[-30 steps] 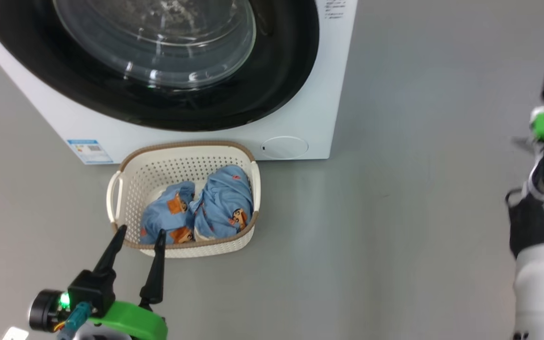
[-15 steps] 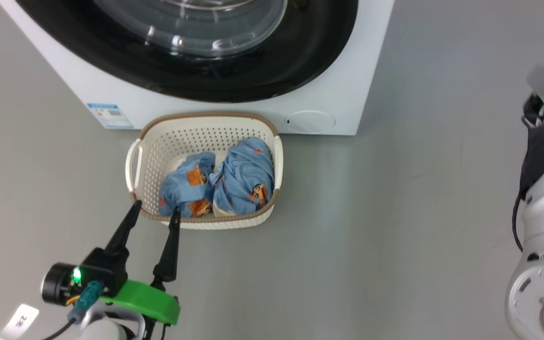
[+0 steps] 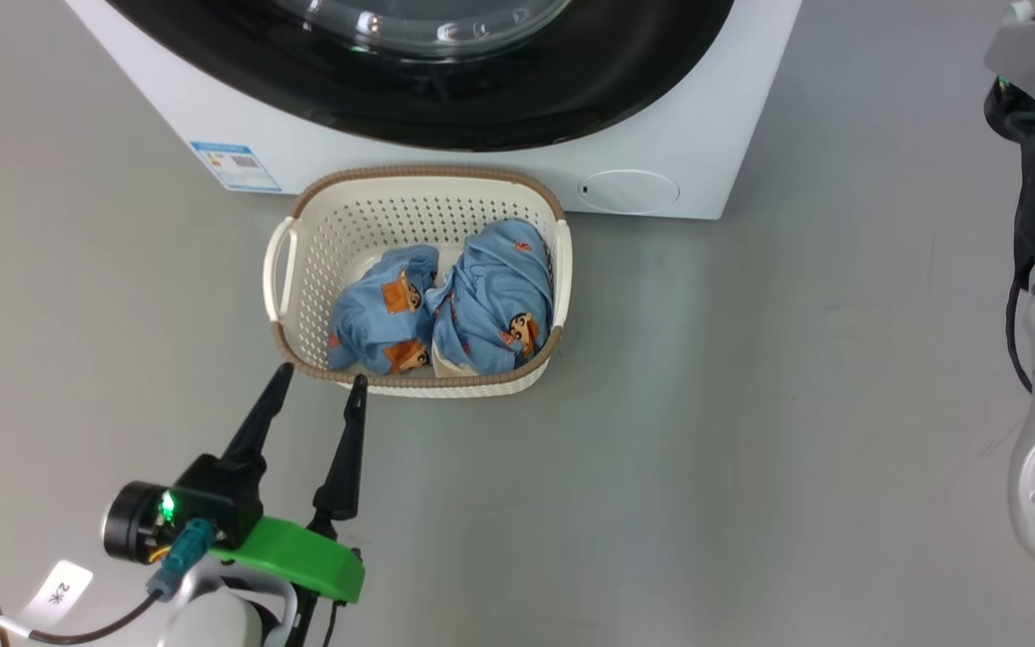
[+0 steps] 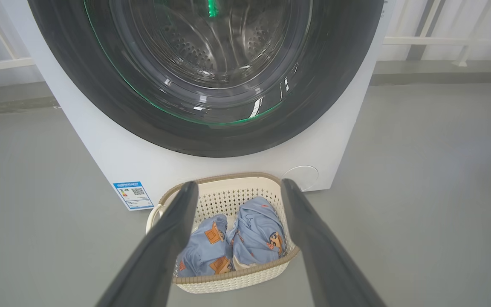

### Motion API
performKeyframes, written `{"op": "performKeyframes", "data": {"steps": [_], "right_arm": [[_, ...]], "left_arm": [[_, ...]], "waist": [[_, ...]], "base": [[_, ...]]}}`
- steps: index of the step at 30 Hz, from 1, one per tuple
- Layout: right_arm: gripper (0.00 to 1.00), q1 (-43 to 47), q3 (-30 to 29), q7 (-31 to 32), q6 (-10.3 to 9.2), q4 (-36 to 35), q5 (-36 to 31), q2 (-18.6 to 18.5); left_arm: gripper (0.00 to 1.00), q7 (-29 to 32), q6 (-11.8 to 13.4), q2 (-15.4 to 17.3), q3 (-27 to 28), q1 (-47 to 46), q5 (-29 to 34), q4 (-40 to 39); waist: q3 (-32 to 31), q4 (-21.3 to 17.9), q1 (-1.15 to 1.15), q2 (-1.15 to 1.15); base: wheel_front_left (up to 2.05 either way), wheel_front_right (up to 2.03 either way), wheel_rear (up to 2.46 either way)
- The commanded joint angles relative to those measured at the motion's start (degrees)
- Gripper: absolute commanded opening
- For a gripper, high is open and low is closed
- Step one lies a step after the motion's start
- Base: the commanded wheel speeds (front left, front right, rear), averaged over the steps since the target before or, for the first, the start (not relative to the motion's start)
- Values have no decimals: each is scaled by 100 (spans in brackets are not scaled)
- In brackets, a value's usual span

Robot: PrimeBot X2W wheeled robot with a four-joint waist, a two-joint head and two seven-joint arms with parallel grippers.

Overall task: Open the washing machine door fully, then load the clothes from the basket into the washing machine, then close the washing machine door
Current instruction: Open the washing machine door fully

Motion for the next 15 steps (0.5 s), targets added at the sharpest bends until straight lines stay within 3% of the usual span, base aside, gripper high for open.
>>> {"op": "performKeyframes", "data": {"steps": [1, 15], "right_arm": [[0, -348, 95, 205, 10, -20, -115, 45], [0, -1001, -134, 843, 10, 542, -675, -34]], "left_arm": [[100, -36, 54, 87, 149, -191, -50, -142], [100, -36, 218, 87, -88, -384, -234, -314]], "waist": [[65, 34, 0, 0], [411, 200, 0, 0]], "base": [[0, 0, 0], [0, 0, 0]]}}
